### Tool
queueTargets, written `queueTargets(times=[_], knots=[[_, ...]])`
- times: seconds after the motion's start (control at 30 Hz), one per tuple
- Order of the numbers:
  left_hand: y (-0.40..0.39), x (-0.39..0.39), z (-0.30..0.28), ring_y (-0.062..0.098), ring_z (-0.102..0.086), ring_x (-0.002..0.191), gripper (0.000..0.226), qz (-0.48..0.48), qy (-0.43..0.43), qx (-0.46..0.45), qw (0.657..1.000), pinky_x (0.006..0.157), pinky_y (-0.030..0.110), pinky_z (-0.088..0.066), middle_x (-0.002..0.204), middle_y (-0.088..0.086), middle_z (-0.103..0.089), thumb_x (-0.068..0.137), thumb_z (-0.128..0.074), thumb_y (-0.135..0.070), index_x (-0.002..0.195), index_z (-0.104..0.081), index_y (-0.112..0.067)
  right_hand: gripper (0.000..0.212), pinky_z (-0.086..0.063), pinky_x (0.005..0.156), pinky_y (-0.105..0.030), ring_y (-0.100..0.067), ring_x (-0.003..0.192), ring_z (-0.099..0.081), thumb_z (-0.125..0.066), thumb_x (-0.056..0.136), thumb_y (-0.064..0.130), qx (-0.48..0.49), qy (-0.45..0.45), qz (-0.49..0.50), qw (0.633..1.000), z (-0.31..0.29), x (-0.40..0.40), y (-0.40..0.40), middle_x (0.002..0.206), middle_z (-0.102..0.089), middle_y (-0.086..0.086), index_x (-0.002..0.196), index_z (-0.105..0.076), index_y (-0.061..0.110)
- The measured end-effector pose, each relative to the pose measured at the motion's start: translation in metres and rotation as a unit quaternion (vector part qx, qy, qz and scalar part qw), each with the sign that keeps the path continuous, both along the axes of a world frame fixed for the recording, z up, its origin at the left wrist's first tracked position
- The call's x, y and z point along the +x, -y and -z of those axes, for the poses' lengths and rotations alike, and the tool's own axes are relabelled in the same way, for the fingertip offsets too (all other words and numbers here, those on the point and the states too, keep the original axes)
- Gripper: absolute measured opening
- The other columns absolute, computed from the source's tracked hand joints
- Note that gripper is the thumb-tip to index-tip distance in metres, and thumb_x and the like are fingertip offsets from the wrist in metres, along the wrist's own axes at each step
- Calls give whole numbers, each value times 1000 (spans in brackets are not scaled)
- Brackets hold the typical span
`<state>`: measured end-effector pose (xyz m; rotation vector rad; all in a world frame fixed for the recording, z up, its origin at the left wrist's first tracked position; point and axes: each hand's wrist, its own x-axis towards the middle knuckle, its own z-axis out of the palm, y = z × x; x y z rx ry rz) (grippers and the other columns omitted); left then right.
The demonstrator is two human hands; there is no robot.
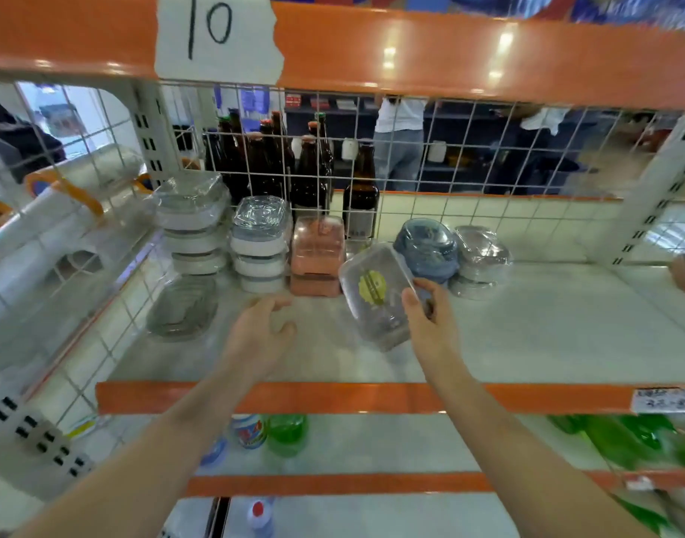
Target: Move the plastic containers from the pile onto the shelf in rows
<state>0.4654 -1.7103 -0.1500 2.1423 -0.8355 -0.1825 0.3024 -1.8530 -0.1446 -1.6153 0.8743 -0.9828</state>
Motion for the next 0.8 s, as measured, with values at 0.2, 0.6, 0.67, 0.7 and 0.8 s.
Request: queueTargets(times=[0.2,0.6,0.67,0.7,0.8], knots=[[28,1,-11,28,-46,123,43,52,59,33,996,103,34,-34,131,12,-51,86,-63,-14,128,-54,-9,21,-49,95,-49,-24,103,-58,-54,95,25,165,59,7,985,-7,7,24,116,-57,-8,115,-50,23],[77,38,-34,27,-37,135,66,143,187,131,963,107,44,-37,150,2,-34,84,-66,-13,144,-39,-15,36,-47,99,-47,-22,107,-56,-54,95,19,193,79,-46,977,-5,60,57,127,-56,-10,130,-45,15],[82,38,-36,26,-27,140,71,157,224,180,945,110,45,-32,155,0,-23,86,-63,-16,149,-28,-19,48,-50,96,-40,-22,110,-58,-61,90,12,176,71,-64,980,0,60,59,125,-57,-9,134,-42,13],[85,37,-38,25,-22,142,72,161,239,195,938,113,44,-29,157,-1,-20,88,-60,-17,150,-24,-20,55,-51,94,-37,-22,111,-58,-67,85,11,147,48,-66,986,2,61,61,124,-57,-9,134,-43,13],[94,35,-42,23,-14,145,70,170,254,220,926,116,41,-22,158,0,-16,91,-54,-19,151,-18,-19,77,-51,95,-43,-25,111,-57,-73,58,38,35,-53,-34,997,11,64,68,123,-55,-10,129,-49,20]])
